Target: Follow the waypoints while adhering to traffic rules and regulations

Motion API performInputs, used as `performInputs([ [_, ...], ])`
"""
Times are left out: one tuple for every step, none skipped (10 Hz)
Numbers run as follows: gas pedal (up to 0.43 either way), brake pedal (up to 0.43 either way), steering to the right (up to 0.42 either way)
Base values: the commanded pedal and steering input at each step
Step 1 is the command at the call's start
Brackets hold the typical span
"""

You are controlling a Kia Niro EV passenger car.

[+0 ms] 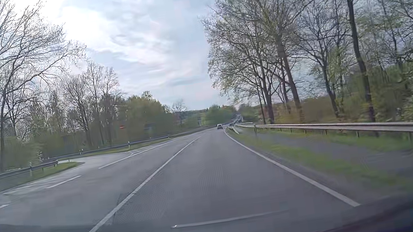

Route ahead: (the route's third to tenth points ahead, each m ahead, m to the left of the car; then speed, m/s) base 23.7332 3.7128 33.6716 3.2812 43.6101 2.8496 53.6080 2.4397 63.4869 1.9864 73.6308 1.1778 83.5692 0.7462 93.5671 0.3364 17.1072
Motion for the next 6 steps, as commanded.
performInputs([
  [0.110,0.000,-0.002],
  [0.110,0.000,-0.002],
  [0.110,0.000,-0.002],
  [0.110,0.000,-0.002],
  [0.098,0.000,-0.002],
  [0.098,0.000,-0.002],
])
